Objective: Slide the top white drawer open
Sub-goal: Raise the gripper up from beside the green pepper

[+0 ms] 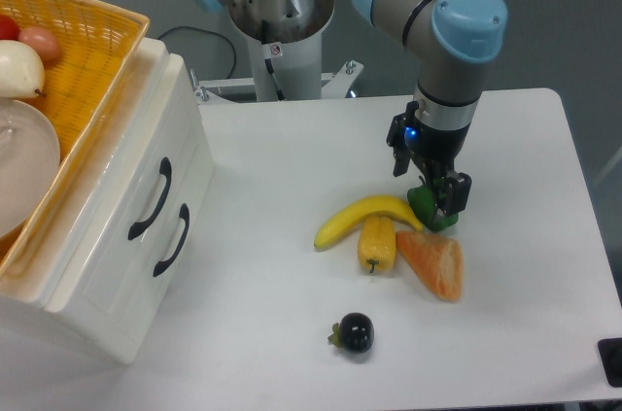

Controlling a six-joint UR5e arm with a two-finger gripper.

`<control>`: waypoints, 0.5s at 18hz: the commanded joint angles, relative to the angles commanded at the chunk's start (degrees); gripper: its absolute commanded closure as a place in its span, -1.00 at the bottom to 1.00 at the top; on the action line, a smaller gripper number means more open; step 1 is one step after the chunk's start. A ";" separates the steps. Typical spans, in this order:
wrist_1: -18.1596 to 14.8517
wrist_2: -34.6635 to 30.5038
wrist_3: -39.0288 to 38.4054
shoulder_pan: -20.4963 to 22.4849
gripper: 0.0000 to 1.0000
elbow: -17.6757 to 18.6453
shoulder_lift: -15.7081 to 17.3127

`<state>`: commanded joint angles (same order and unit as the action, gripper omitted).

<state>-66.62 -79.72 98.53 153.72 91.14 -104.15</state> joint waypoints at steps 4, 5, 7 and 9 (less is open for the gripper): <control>0.00 -0.18 -0.09 -0.88 -1.00 0.09 0.00; -0.09 -0.18 -0.17 -0.97 -1.00 0.09 0.00; 0.00 -0.18 -0.18 -1.58 -1.00 0.00 0.00; -0.09 -0.26 -0.18 -1.58 -1.00 -0.09 0.09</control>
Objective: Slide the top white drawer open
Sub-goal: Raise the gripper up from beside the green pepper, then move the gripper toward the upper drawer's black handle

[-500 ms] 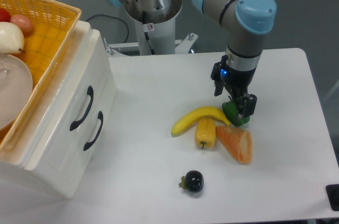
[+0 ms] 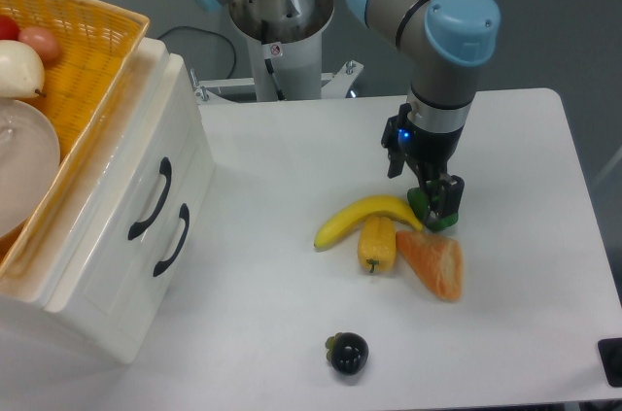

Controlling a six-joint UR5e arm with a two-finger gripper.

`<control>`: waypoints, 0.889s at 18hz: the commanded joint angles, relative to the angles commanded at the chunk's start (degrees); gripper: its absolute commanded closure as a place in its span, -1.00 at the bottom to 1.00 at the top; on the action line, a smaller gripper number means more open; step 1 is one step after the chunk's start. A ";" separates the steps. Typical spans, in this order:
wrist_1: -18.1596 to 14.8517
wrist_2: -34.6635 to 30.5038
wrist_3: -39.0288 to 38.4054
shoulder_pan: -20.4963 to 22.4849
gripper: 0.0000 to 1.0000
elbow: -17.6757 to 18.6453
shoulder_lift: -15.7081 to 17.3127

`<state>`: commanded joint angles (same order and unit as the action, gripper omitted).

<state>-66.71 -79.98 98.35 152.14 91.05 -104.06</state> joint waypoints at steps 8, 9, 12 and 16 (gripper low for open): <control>-0.18 -2.73 -3.15 -0.70 -1.00 3.24 1.23; -0.09 -2.55 -5.17 -0.53 -1.00 3.69 1.14; -0.17 -1.94 -12.82 -0.61 -1.00 3.78 1.23; -0.18 -2.20 -13.62 -1.93 -1.00 6.14 1.41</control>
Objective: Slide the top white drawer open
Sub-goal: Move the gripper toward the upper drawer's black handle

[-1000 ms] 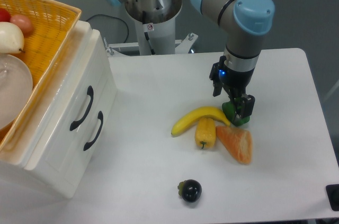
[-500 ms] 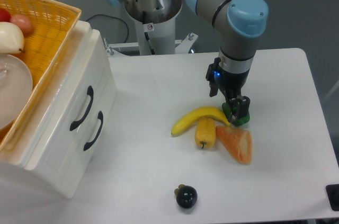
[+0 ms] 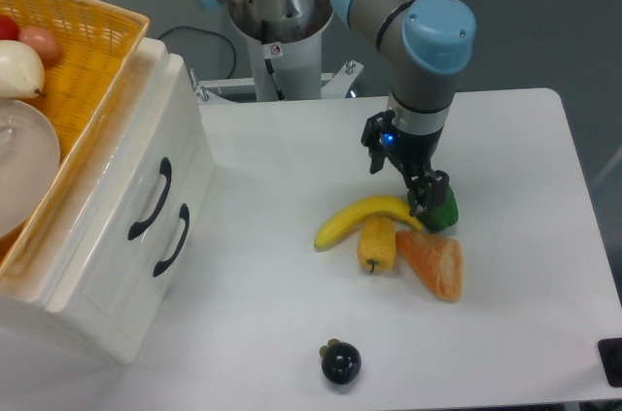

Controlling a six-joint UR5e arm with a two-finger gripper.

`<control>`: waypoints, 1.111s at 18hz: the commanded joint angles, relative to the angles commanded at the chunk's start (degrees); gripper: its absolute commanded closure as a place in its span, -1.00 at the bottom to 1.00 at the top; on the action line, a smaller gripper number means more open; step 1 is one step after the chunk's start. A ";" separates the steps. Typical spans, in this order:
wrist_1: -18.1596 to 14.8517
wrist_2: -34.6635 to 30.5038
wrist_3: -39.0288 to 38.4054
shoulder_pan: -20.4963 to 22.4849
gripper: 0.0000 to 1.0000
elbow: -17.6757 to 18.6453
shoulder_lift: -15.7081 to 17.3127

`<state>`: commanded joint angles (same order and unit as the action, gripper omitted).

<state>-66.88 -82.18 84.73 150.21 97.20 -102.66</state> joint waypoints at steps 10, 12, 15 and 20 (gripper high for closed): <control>-0.35 1.23 -21.16 -3.60 -1.00 0.27 -0.44; -0.53 1.06 -23.28 -4.74 -1.00 0.36 -0.61; -2.54 1.75 -29.59 -5.62 -1.00 -0.43 -0.97; -4.39 3.78 -39.79 -8.17 -1.00 -1.13 -1.41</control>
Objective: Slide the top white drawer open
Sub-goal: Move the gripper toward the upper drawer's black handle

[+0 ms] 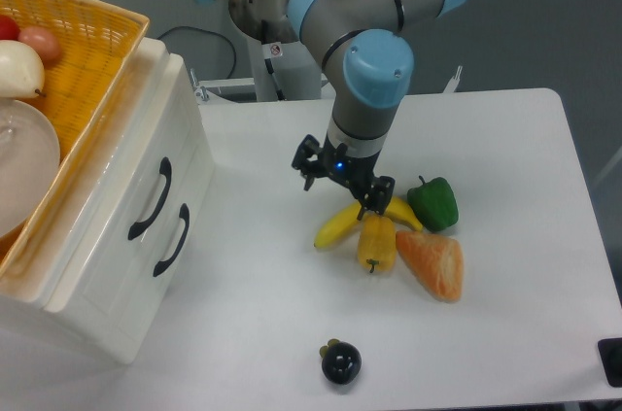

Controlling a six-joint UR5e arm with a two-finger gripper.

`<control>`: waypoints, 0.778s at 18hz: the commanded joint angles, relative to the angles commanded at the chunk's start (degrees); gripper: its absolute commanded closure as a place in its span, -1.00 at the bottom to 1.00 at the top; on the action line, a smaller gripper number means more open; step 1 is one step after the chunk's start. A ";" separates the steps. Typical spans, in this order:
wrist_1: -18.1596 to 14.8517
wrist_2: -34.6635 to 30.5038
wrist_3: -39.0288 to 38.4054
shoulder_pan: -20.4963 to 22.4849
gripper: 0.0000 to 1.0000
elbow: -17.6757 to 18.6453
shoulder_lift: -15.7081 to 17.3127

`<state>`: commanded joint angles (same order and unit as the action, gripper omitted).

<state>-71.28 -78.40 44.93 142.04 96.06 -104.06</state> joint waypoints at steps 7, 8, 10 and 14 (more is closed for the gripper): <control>-2.01 0.09 -6.34 -4.39 -1.00 -2.98 0.00; -3.15 0.09 -7.22 -5.01 -1.00 -3.86 -0.17; -4.13 1.05 -9.50 -5.19 -1.00 -4.74 -0.88; -4.13 3.78 -12.50 -5.45 -1.00 -5.01 -0.88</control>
<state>-75.41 -74.62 32.43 136.58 91.05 -104.94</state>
